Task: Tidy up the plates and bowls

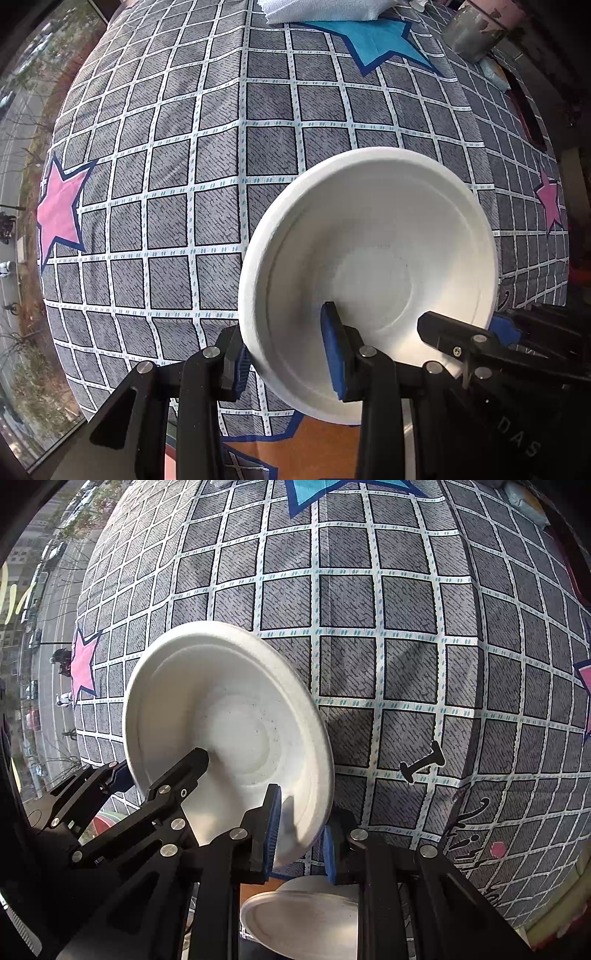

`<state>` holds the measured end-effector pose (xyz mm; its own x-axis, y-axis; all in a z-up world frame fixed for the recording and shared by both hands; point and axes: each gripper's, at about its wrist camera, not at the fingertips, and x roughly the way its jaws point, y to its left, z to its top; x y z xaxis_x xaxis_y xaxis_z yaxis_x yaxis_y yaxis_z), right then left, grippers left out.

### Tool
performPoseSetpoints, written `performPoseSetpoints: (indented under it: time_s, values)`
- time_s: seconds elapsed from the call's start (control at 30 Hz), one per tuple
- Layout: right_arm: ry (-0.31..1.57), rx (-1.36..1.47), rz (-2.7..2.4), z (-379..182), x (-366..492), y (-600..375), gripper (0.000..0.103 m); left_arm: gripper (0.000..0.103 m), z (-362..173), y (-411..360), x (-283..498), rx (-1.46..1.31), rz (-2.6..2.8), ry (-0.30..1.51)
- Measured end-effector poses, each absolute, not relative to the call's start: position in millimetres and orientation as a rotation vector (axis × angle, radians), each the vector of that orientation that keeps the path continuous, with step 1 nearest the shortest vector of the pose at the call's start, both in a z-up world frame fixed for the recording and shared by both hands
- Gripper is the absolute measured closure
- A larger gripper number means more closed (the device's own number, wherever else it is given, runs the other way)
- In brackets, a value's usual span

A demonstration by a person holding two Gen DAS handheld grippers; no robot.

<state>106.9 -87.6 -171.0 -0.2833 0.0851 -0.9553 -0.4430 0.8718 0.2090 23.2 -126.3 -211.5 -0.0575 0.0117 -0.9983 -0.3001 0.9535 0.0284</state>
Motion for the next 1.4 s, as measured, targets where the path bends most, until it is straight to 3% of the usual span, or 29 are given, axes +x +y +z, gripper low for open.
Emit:
performPoseSetpoints:
  time_s: [0.33,0.8,1.1,1.2,1.33,1.4]
  values:
    - [1.75,-0.261,0.52,-140,117,-120,0.08,0.064,-155,-157,3,-0.176,0.195,1.6]
    - [1.748,-0.269,0.46,-131,70,-173,0.08,0.06,-133,-260,-74,-0.056,0.009,1.631]
    - [1.791,-0.256,0.418,-143,49,-194,0.08,0.057,-149,-282,-93,0.006,-0.09,1.668]
    - [1.804,-0.268,0.418,-147,45,-194,0.08,0.048,-158,-282,-104,0.01,-0.099,1.703]
    - [1.817,-0.275,0.401,-152,44,-196,0.08,0.028,-177,-262,-117,0.008,-0.08,1.714]
    - [1.823,-0.269,0.384,-153,45,-198,0.08,0.025,-178,-253,-125,-0.007,-0.074,1.713]
